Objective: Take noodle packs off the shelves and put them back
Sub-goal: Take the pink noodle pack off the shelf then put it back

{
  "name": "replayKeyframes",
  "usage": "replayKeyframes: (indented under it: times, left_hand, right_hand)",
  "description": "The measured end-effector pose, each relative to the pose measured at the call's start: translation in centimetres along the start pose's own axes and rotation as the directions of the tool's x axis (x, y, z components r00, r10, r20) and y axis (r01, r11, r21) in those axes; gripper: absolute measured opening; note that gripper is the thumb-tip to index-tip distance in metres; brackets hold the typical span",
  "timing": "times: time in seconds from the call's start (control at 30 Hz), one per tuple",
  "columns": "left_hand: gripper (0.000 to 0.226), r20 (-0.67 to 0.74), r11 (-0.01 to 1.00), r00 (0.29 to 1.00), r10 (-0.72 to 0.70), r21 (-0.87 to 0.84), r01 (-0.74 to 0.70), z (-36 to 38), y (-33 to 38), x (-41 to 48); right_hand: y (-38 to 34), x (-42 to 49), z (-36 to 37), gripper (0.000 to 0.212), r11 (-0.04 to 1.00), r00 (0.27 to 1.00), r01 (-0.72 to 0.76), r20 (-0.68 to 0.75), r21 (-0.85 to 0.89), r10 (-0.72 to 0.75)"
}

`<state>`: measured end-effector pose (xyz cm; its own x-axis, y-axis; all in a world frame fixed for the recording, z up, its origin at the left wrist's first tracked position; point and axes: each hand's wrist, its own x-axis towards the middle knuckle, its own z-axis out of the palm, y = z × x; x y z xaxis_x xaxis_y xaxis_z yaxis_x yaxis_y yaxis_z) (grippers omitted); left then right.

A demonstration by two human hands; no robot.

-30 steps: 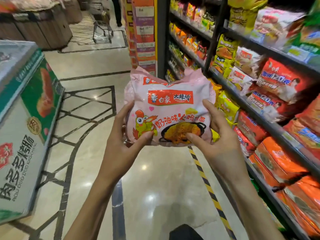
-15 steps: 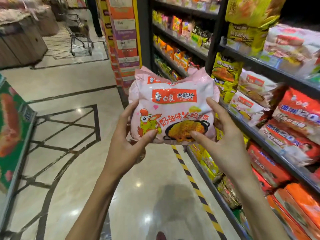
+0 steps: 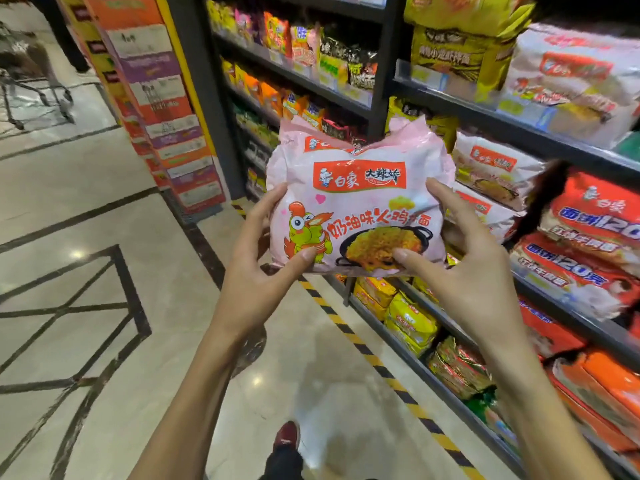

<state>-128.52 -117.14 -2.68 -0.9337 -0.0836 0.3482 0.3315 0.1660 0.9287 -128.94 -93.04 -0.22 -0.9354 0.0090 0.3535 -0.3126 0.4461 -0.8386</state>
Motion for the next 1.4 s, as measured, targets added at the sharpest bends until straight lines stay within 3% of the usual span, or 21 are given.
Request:
replayKeyframes:
  times: [0.33,0.7,1.1,1.4]
  left_hand:
    - [0.072,0.357,0.992,0.927,0.116,-0.078,-0.094,-0.5,-3.2,13.2]
    - [0.076,0.583,0.950,0.771,0.256,-0.299,-0.089,3.9,-2.9,18.8]
    - [0.077,0.547,0.861,0.686,0.480,-0.445,-0.247,11.4,1.4,23.4]
    - [0.078,0.441,0.802,0.683,0.583,-0.447,-0.396,17.8,4.2,29.2]
  right_hand:
    - [-1.6,4.2,2.1,0.086,0.979,0.953,-0.173,-0.270,-0.110,0.139]
    - [-2.8,3.6,0.6,0.085,0.939,0.857,-0.245,-0.507,-0.241,0.094]
    - [-4.1,5.5,-5.2,0.083,0.902,0.783,-0.185,-0.613,-0.389,-0.104]
    - [-0.7,12.8,-11.0,0.086,0.876,0.735,-0.085,-0.624,-0.475,-0.267]
